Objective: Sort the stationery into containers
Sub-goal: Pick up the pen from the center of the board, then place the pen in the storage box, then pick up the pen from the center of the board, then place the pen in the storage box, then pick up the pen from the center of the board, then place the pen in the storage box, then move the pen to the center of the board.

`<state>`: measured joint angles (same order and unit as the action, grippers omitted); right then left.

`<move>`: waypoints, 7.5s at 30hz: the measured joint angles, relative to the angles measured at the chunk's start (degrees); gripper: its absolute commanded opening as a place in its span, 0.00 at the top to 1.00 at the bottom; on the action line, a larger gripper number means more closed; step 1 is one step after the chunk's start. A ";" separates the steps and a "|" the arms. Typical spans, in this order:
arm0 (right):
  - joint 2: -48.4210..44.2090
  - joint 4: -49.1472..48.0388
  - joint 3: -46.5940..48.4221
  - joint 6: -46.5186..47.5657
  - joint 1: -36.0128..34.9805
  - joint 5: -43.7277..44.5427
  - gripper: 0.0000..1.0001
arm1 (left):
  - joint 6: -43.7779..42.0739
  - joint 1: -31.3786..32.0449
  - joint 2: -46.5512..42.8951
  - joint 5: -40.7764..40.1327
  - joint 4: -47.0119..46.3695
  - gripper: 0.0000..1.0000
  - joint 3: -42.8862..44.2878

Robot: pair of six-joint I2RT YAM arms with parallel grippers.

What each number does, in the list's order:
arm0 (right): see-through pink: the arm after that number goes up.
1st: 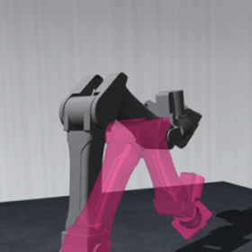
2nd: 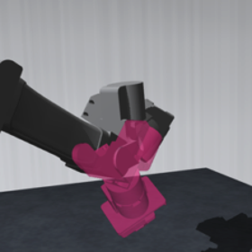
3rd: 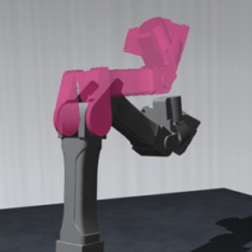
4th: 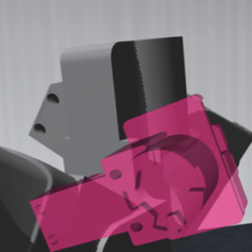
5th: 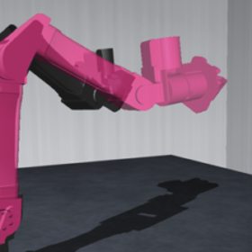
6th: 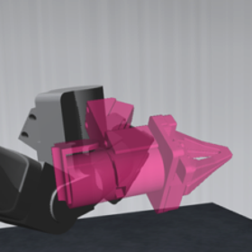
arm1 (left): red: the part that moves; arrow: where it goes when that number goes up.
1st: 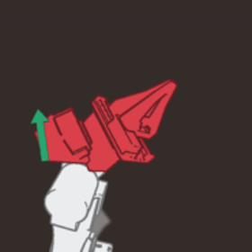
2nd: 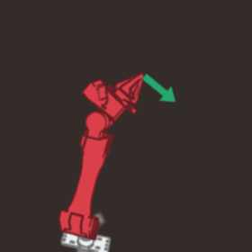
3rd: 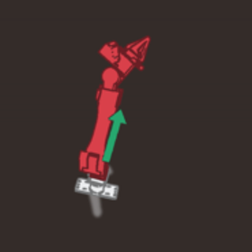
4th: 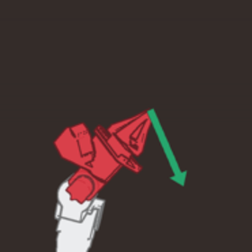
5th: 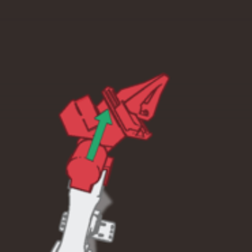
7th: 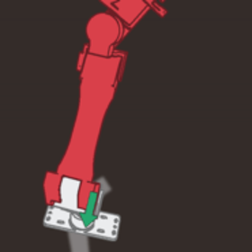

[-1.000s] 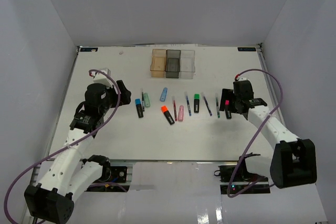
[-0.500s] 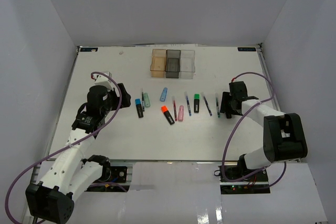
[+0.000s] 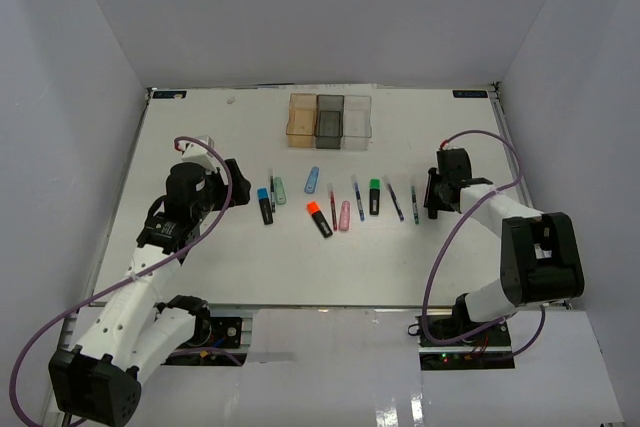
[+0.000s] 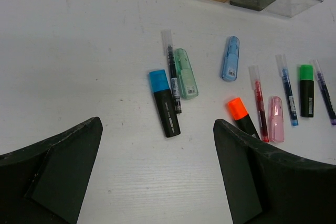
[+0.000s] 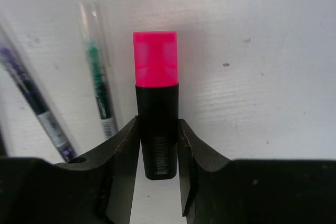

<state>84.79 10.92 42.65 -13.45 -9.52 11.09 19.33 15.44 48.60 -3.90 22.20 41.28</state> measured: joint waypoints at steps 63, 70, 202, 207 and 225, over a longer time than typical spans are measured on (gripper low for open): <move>2.14 -0.52 12.41 -10.49 -19.65 3.76 0.37 | 0.66 -1.09 2.84 5.22 0.02 0.02 0.00; 4.04 0.46 9.20 -12.20 -22.56 4.17 0.40 | 0.72 -1.09 2.84 5.18 0.04 0.02 0.00; 43.98 12.00 71.58 -5.66 -17.99 6.43 0.45 | 1.31 -1.11 3.04 3.04 0.24 0.02 0.00; 42.34 10.58 68.70 -5.62 -17.75 4.33 0.44 | 1.31 -1.11 3.04 3.04 0.24 0.02 0.00; 30.60 6.05 52.70 -2.91 -47.84 4.17 0.41 | 4.26 -1.51 -7.72 -10.91 1.29 0.02 -0.13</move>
<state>115.39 16.97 95.35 -16.36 -57.36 15.27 23.59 13.93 40.88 -14.81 23.49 41.15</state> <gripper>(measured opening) 0.584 0.979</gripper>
